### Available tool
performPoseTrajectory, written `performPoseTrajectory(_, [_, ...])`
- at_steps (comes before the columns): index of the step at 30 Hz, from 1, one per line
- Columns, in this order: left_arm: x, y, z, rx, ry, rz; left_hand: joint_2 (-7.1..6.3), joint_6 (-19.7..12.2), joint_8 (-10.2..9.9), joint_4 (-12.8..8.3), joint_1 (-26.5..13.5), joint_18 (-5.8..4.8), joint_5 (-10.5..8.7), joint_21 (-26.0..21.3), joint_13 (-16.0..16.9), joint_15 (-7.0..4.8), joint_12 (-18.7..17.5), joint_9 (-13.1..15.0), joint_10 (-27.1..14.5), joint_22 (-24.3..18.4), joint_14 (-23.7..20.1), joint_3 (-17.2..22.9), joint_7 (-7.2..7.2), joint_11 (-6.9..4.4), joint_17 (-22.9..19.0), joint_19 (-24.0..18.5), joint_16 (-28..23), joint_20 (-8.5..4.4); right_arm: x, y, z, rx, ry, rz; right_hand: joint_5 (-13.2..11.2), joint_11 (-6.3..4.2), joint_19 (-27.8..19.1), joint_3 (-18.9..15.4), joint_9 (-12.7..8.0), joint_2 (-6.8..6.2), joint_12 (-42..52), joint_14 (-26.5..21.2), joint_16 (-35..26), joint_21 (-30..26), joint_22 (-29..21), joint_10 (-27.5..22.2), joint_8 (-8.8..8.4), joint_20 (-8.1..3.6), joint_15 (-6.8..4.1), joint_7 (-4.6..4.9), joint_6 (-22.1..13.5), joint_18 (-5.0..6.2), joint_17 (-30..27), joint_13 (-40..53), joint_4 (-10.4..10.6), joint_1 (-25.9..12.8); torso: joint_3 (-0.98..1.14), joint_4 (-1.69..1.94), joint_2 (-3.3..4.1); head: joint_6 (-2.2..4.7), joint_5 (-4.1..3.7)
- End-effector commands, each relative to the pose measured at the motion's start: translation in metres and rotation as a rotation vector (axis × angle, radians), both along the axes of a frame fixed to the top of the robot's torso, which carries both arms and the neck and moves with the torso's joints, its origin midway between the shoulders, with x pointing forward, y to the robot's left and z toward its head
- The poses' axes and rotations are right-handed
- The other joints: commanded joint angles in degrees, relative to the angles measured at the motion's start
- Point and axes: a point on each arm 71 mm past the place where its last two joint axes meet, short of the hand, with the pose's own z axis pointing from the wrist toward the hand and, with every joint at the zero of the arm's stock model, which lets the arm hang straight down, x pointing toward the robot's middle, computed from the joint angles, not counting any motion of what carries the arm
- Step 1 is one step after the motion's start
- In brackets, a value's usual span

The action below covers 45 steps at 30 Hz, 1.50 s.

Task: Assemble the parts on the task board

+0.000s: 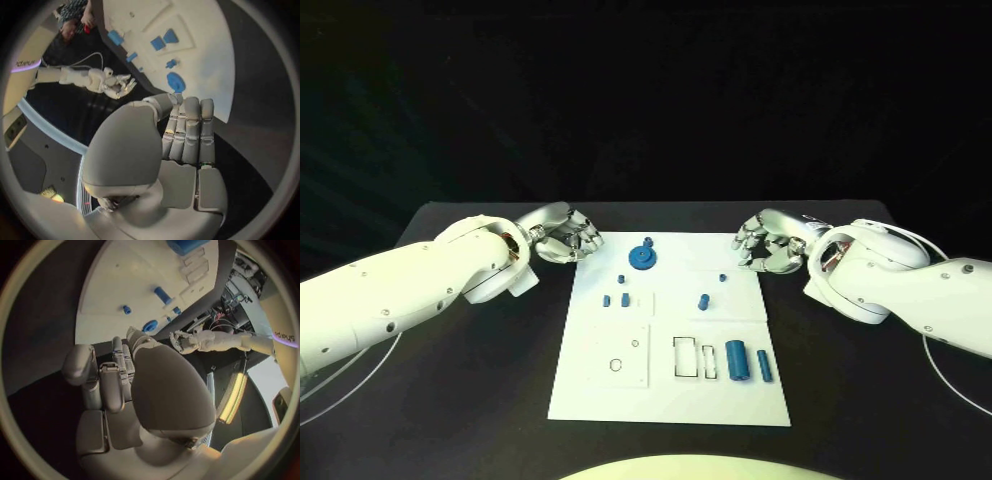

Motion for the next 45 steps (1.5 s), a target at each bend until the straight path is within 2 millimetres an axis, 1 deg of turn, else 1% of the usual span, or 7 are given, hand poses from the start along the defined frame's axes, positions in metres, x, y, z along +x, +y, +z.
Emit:
performPoseTrajectory(1, [0.000,0.005,0.014,-0.393,0.031,0.112,0.28,-0.1,-0.4,-0.4,-0.1,0.92,-0.01,0.4,-0.1,0.06,-0.3,-0.1,-0.1,0.2,-0.1,0.1,0.54,0.16,-0.5,-0.6,-0.9,0.03,-0.004,0.008,-0.007,-0.158,-0.059,0.108,0.1,0.05,0.0,0.5,-0.1,-0.71,-0.3,2.6,0.4,0.2,0.9,0.5,-0.34,-0.31,-0.23,-0.07,0.4,-0.91,0.1,-0.1,-0.1,-0.2,-0.13,0.06,-0.01,0.08,-0.62])
performPoseTrajectory(6, [-0.005,0.008,0.020,-0.603,0.100,0.151,0.67,-0.2,-0.6,0.1,-2.0,0.89,-0.21,-0.3,-0.3,0.32,-0.3,-0.3,-0.1,-0.2,0.2,-1.2,0.66,0.26,-0.9,-1.2,-1.7,0.41,-0.007,0.013,-0.016,-0.201,-0.076,0.125,0.0,0.03,0.1,1.2,0.0,-1.45,-0.8,2.7,0.5,0.6,1.2,0.5,-0.72,-0.35,-0.22,-0.08,0.5,-0.97,0.2,-0.4,-0.1,-0.6,-0.12,0.11,0.05,0.17,-0.89])
performPoseTrajectory(12, [-0.013,0.004,0.025,-0.722,0.146,0.142,0.85,-0.4,-0.7,0.5,-3.2,0.89,-0.20,-1.3,-0.3,0.44,-0.4,-0.4,-0.4,-1.0,0.2,-2.5,0.65,0.29,-1.0,-1.2,-2.0,0.64,-0.007,0.019,-0.023,-0.222,-0.095,0.120,0.0,0.02,0.2,1.5,0.0,-1.66,-1.0,2.7,0.6,0.8,1.3,0.4,-0.87,-0.38,-0.24,-0.06,0.5,-1.00,0.3,-0.5,0.0,-0.8,-0.19,0.04,0.06,0.25,-1.21])
performPoseTrajectory(18, [-0.018,0.000,0.027,-0.740,0.166,0.130,1.21,-0.6,-0.8,0.3,-3.1,0.94,-0.09,-1.7,-0.4,0.42,-0.4,-0.4,-0.5,-1.3,0.3,-2.7,0.75,0.32,-1.0,-1.0,-2.0,0.64,-0.005,0.026,-0.027,-0.228,-0.097,0.124,0.1,0.01,0.2,2.0,0.0,-1.63,-1.2,2.8,0.7,0.9,1.4,0.6,-0.98,-0.38,-0.26,-0.04,0.7,-1.03,0.4,-0.6,0.0,-1.1,-0.08,0.21,0.06,0.27,-1.43])
performPoseTrajectory(28, [-0.022,-0.004,0.028,-0.740,0.175,0.124,1.34,-0.8,-0.9,0.2,-3.1,0.92,-0.04,-1.8,-0.4,0.47,-0.4,-0.5,-0.7,-1.4,0.3,-2.8,0.87,0.41,-1.0,-0.9,-2.0,0.65,-0.006,0.037,-0.040,-0.232,-0.059,0.148,0.0,-0.11,0.6,4.2,0.4,-1.63,-1.3,2.8,0.9,1.9,2.2,2.0,-1.04,-0.34,-0.42,-0.18,1.9,-1.21,0.6,-0.7,-0.2,-1.8,-0.07,0.04,0.06,-0.01,-1.22])
performPoseTrajectory(36, [-0.022,-0.006,0.028,-0.736,0.179,0.121,1.37,-1.3,-1.2,0.0,-3.0,0.89,0.00,-2.0,-0.5,0.61,-0.4,-0.6,-1.1,-1.6,0.0,-2.9,1.12,0.62,-1.0,-0.8,-2.1,0.72,-0.003,0.039,-0.044,-0.231,-0.060,0.139,0.1,-0.18,0.9,8.1,0.8,-1.35,-1.9,2.9,1.1,2.8,2.9,3.3,-1.33,-0.32,-0.55,-0.03,3.1,-1.35,0.7,-0.8,-0.9,-1.7,-0.05,0.12,0.11,-0.15,-1.19])
performPoseTrajectory(45, [-0.023,-0.007,0.029,-0.732,0.183,0.117,1.40,-1.3,-1.2,-0.1,-3.0,0.89,0.01,-2.0,-0.5,0.63,-0.4,-0.6,-1.2,-1.6,-0.1,-2.9,1.14,0.64,-1.0,-0.8,-2.2,0.73,-0.001,0.041,-0.049,-0.254,-0.034,0.135,-0.1,-0.91,1.1,13.0,2.0,-1.10,-2.1,2.8,1.2,3.7,3.9,6.3,-0.64,-0.76,-1.16,-0.60,5.9,-1.44,0.6,-0.3,-3.7,-2.2,0.00,0.02,0.06,-0.50,-1.16])
